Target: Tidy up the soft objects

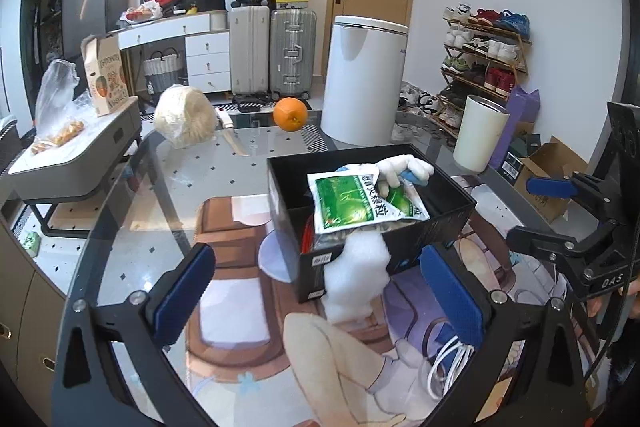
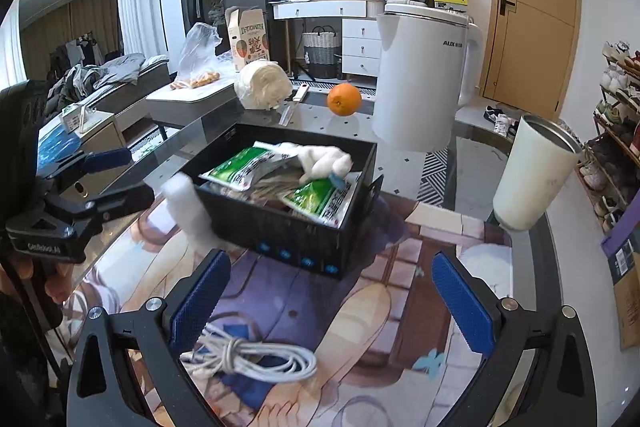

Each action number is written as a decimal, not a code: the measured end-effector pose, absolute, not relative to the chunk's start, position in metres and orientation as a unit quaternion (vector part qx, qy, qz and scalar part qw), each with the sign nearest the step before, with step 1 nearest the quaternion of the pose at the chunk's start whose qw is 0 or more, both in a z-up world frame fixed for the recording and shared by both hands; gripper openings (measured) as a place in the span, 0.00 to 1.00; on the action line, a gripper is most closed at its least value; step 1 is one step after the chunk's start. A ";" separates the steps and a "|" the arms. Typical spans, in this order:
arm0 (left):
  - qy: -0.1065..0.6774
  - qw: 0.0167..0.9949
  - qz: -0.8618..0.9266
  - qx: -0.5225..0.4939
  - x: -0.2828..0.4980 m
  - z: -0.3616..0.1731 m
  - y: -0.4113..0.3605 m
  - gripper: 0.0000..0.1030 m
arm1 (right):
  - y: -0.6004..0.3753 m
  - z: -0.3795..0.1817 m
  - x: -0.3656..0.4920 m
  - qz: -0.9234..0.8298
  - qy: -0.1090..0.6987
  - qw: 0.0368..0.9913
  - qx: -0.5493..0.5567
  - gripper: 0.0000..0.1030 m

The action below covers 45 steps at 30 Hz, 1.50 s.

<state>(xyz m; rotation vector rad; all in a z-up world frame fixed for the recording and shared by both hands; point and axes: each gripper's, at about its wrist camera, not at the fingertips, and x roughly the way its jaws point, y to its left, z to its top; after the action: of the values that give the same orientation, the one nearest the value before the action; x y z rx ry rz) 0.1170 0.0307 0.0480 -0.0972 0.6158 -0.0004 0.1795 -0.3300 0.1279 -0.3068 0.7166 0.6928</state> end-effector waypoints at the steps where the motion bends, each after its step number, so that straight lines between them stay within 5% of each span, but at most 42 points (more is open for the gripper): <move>1: 0.302 0.952 0.002 -0.047 0.115 0.048 0.031 1.00 | -0.331 0.127 0.178 0.333 0.344 0.866 -0.146 0.99; 45: 0.336 0.941 0.024 -0.035 0.104 0.005 0.013 1.00 | -0.315 0.058 0.154 0.393 0.445 0.784 -0.183 0.99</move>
<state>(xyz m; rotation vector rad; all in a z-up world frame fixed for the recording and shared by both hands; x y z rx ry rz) 0.1040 0.0132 0.0047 -0.0720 0.6848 0.0491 0.1543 -0.3146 0.0576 -0.3943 0.9603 0.8487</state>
